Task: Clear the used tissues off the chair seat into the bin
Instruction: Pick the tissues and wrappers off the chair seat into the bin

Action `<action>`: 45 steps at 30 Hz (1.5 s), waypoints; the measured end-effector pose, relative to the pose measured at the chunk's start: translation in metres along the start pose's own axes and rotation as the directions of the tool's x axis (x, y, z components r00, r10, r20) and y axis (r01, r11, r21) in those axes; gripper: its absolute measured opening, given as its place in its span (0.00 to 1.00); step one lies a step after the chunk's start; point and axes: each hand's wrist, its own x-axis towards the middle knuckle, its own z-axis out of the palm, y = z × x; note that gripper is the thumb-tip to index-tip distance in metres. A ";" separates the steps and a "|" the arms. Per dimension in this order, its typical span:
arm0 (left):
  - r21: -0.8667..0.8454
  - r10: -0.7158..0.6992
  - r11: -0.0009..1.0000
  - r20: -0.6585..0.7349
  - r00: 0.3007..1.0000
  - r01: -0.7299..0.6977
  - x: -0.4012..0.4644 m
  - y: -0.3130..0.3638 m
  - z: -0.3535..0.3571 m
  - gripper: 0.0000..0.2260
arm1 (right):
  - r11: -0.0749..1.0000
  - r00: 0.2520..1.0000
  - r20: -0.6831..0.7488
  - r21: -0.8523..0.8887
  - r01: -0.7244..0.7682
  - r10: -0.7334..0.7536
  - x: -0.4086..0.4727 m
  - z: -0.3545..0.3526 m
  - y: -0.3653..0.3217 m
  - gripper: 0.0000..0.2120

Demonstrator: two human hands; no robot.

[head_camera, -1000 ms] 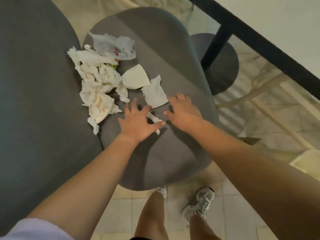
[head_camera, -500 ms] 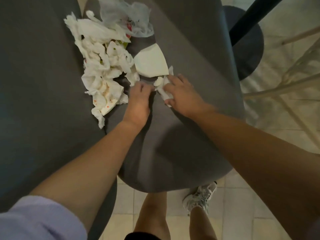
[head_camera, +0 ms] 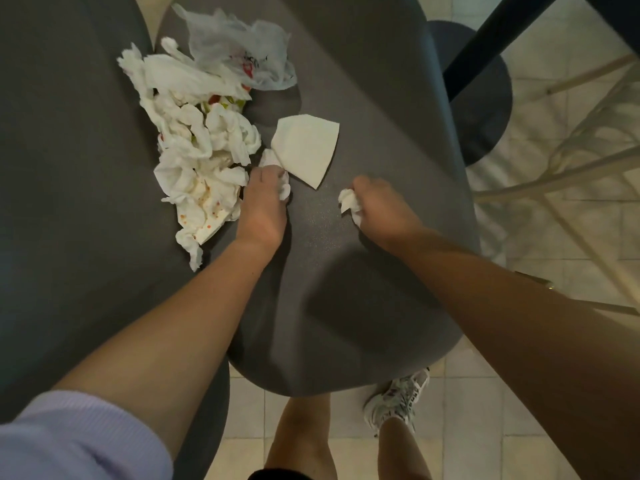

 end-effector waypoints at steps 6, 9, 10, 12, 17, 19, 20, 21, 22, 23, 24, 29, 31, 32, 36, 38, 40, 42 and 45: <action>-0.065 0.081 0.993 -0.219 0.972 -0.097 -0.002 0.010 -0.006 0.14 | 0.999 0.988 -0.155 -0.051 0.001 -0.009 0.007 -0.008 0.007 0.10; -0.085 0.192 0.967 -0.374 0.907 -0.240 0.006 0.024 -0.018 0.09 | 0.992 0.982 -0.180 -0.123 0.040 -0.062 0.014 -0.015 0.003 0.11; -0.064 0.224 0.960 -0.405 0.886 -0.272 0.011 0.028 -0.020 0.09 | 0.989 0.981 -0.181 -0.140 0.043 -0.068 0.016 -0.017 0.001 0.11; -0.035 0.272 0.950 -0.396 0.877 -0.311 0.024 0.036 -0.025 0.12 | 0.984 0.980 -0.182 -0.173 0.046 -0.078 0.020 -0.019 -0.003 0.10; 0.132 0.233 0.960 0.101 0.967 -0.245 0.062 0.043 -0.020 0.27 | 0.976 0.986 -0.144 -0.212 0.052 -0.084 0.016 -0.018 -0.004 0.13; 0.167 0.159 0.967 0.200 0.967 -0.194 0.069 0.046 -0.017 0.33 | 0.972 0.987 -0.140 -0.228 0.050 -0.084 0.014 -0.015 0.000 0.13; 0.162 0.151 0.969 0.202 0.968 -0.185 0.069 0.047 -0.016 0.33 | 0.972 0.986 -0.146 -0.229 0.046 -0.080 0.013 -0.014 0.002 0.13; 0.156 0.150 0.971 0.196 0.969 -0.182 0.069 0.049 -0.015 0.32 | 0.973 0.986 -0.150 -0.227 0.038 -0.074 0.011 -0.013 0.004 0.12; 0.144 0.149 0.974 0.187 0.971 -0.177 0.066 0.051 -0.014 0.31 | 0.975 0.986 -0.155 -0.220 0.031 -0.066 0.009 -0.013 0.006 0.12; 0.128 0.140 0.978 0.183 0.973 -0.164 0.063 0.052 -0.014 0.31 | 0.977 0.986 -0.159 -0.212 0.023 -0.058 0.007 -0.012 0.008 0.12; 0.106 0.133 0.982 0.180 0.975 -0.153 0.060 0.054 -0.014 0.31 | 0.979 0.985 -0.164 -0.204 0.018 -0.053 0.004 -0.013 0.010 0.12; 0.089 0.169 0.979 0.127 0.977 -0.181 0.039 0.071 -0.021 0.25 | 0.981 0.982 -0.179 -0.192 0.019 -0.054 -0.018 -0.020 0.017 0.15; 0.076 0.217 0.971 0.116 0.969 -0.226 0.023 0.080 -0.024 0.23 | 0.985 0.980 -0.191 -0.172 0.019 -0.053 -0.032 -0.026 0.019 0.15; 0.056 0.250 0.965 0.110 0.962 -0.258 0.015 0.084 -0.026 0.21 | 0.987 0.977 -0.207 -0.160 0.019 -0.053 -0.039 -0.029 0.020 0.15; 0.008 0.399 0.916 0.079 0.914 -0.400 -0.022 0.108 -0.027 0.17 | 0.992 0.963 -0.267 -0.129 0.006 -0.041 -0.072 -0.042 0.031 0.12; -0.003 0.419 0.907 0.086 0.904 -0.420 -0.041 0.124 -0.025 0.16 | 0.991 0.964 -0.263 -0.134 -0.016 -0.020 -0.092 -0.049 0.039 0.14; -0.016 0.438 0.899 0.099 0.894 -0.438 -0.061 0.141 -0.020 0.16 | 0.991 0.964 -0.266 -0.129 -0.047 0.011 -0.118 -0.055 0.050 0.17; -0.026 0.464 0.886 0.106 0.880 -0.464 -0.085 0.163 -0.012 0.15 | 0.992 0.956 -0.290 -0.107 -0.073 0.039 -0.153 -0.060 0.065 0.17; -0.060 0.487 0.874 0.126 0.864 -0.483 -0.127 0.203 0.002 0.15 | 0.987 0.931 -0.353 -0.093 -0.134 0.093 -0.213 -0.061 0.094 0.17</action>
